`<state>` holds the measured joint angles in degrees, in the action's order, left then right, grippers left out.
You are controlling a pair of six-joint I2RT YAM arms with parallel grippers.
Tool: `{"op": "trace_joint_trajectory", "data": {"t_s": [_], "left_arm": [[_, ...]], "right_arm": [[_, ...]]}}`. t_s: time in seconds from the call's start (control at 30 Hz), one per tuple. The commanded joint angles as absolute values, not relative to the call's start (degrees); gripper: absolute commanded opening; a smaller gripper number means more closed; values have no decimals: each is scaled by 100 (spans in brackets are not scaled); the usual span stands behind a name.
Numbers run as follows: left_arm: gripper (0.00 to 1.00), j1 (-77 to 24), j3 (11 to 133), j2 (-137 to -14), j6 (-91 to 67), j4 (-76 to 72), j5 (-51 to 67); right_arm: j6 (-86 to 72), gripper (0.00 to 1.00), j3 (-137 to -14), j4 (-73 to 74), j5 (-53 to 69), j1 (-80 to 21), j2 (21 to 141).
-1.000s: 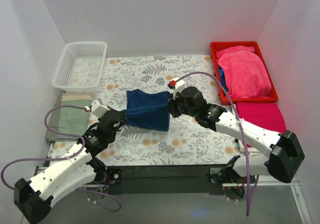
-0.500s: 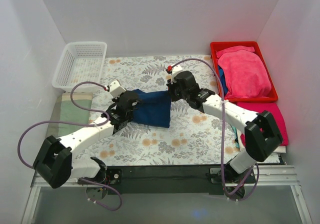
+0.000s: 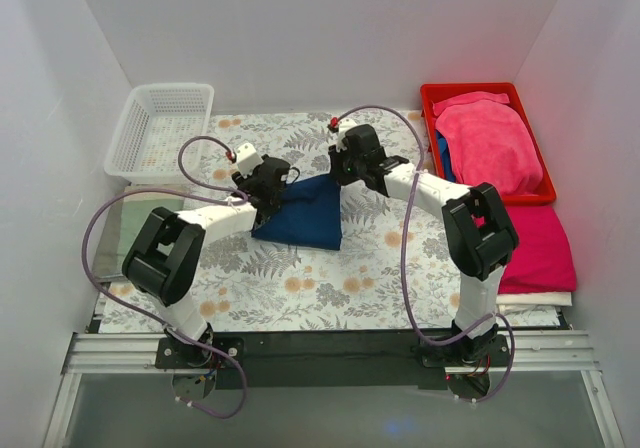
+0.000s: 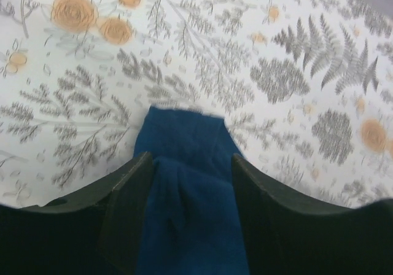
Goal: Fold and stack the t-shirts
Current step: Fold the long partially folded tshirt into a neat square
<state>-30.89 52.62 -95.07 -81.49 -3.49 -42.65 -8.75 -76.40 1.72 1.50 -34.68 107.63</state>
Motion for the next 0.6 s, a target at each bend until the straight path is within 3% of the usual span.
{"op": "trace_joint_trajectory", "data": {"t_s": [0.0,0.07,0.2,0.43,0.57], "left_arm": [[54,-2866,5993,-9728,-7823,-571,-4544],[61,-2839,6475,-9887,-7560,-510,-4693],[65,-2839,6758,-9721,-7181,-633,-4466],[65,-2935,6189,-9010,-7022,-221,-3112],[59,-3023,5758,-8666,-7259,184,-2427]], "right_arm": [[-773,25,-8427,-9,281,-3252,10968],[-738,29,-8874,139,308,-3130,11056],[-581,38,-9220,439,54,-3067,11013],[-834,37,-8307,519,387,-3146,10407],[-1037,36,-7727,457,501,-3269,10117]]}}
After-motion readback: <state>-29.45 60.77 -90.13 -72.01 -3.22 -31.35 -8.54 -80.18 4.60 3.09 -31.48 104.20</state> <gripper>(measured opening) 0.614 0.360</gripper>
